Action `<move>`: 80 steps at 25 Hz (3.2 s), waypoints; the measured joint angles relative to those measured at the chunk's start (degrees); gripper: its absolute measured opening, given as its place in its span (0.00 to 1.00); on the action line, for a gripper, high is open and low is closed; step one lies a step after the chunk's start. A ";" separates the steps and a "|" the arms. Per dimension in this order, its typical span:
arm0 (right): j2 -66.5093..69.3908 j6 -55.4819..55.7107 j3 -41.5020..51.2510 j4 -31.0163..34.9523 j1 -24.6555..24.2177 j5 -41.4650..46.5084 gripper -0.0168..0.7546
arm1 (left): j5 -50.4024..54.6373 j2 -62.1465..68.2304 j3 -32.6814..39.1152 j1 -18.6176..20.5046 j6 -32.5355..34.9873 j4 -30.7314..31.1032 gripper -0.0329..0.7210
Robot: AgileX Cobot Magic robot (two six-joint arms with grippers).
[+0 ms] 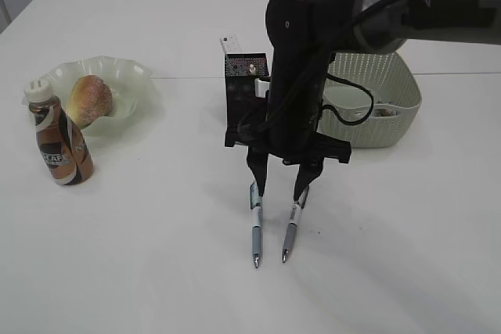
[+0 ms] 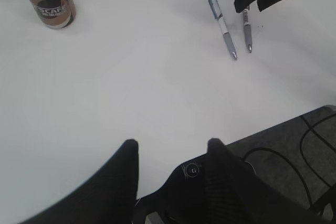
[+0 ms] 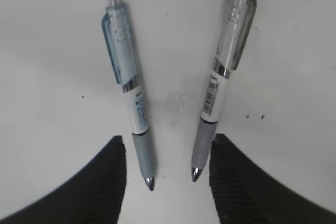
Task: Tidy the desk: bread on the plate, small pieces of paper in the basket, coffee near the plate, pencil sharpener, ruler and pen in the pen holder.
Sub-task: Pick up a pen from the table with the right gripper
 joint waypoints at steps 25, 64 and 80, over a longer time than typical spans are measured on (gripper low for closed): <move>5.23 1.95 0.00 -6.54 0.00 -0.21 0.47 | 0.00 0.00 0.00 0.00 -0.13 -0.25 0.46; 5.57 1.95 0.00 -7.19 0.00 -0.34 0.41 | 0.00 0.00 0.00 0.00 -0.13 -0.34 0.46; 6.08 1.95 0.00 -5.98 0.00 -0.91 0.41 | 0.00 0.00 0.00 0.00 -0.13 -0.24 0.46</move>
